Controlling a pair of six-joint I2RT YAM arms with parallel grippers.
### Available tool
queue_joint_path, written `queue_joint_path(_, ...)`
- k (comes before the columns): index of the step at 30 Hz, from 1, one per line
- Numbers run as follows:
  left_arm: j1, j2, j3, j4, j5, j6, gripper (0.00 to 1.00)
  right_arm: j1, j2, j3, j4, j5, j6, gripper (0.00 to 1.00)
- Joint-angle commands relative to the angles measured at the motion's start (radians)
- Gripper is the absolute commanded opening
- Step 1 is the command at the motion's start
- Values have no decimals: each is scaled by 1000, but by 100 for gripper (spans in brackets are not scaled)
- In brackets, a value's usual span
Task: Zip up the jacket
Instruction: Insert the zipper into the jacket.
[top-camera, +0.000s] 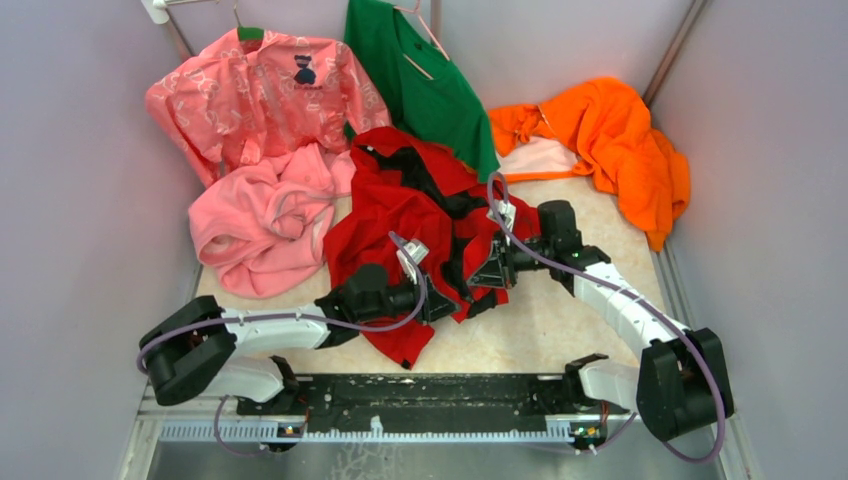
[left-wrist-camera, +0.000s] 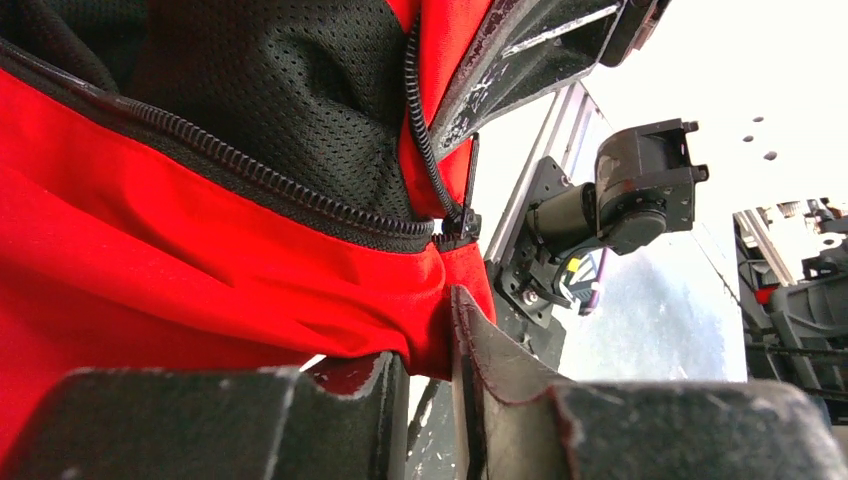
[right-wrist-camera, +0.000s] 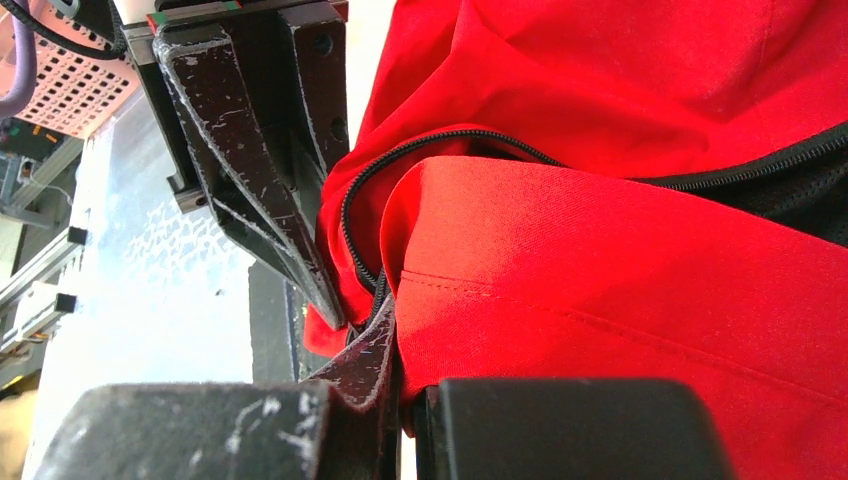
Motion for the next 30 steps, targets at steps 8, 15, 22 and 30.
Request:
queue_joint_path(8, 9, -19, -14, 26, 42, -23, 45, 5, -29, 13, 84, -49, -1, 0)
queue_joint_path(15, 10, -94, -44, -11, 0, -30, 64, 5, -29, 12, 88, -53, 1, 0)
queue_joint_path(22, 10, -175, -59, -108, -21, -13, 69, 5, -28, 9, 97, -55, 10, 0)
queue_joint_path(30, 10, -272, -44, -250, 12, 19, 69, 4, -25, 2, 122, -59, 37, 0)
